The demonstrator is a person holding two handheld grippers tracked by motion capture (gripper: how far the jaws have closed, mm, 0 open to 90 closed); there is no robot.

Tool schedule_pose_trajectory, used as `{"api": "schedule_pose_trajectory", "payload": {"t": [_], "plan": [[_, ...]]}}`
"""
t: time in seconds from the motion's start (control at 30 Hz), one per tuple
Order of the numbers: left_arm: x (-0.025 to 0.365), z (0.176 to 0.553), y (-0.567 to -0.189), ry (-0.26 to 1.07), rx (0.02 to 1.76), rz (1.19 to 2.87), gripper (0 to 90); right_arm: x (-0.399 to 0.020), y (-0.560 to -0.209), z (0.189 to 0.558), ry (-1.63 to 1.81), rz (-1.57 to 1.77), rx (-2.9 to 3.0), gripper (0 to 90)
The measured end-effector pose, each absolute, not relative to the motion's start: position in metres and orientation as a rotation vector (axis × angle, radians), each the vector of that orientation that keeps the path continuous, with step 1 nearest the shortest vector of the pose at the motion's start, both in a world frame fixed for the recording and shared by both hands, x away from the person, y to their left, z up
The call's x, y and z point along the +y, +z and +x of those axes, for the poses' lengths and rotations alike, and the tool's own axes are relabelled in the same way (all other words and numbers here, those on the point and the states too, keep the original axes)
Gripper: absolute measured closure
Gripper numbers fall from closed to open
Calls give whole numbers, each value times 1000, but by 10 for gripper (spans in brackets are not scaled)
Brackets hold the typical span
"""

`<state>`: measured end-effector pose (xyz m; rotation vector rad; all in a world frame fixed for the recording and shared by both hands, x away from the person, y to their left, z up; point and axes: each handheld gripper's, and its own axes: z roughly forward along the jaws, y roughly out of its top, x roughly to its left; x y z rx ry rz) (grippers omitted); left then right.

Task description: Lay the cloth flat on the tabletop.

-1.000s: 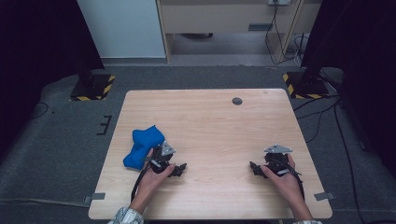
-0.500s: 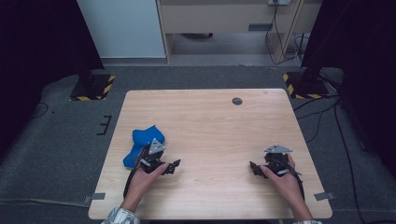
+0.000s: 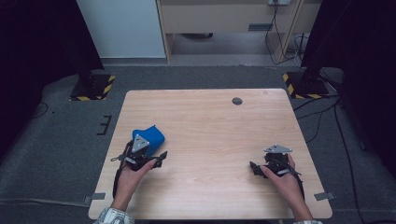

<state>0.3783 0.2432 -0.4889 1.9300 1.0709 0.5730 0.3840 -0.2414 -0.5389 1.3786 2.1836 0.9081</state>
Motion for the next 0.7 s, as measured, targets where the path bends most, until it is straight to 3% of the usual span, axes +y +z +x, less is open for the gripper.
{"api": "schedule_pose_trajectory", "payload": {"t": [0.5, 0.7], "plan": [[287, 377, -481, 678, 1174, 1819, 76, -241, -539, 384, 908, 1378, 2184, 22], [294, 382, -492, 659, 1225, 1864, 70, -241, -539, 384, 908, 1378, 2184, 22]]}}
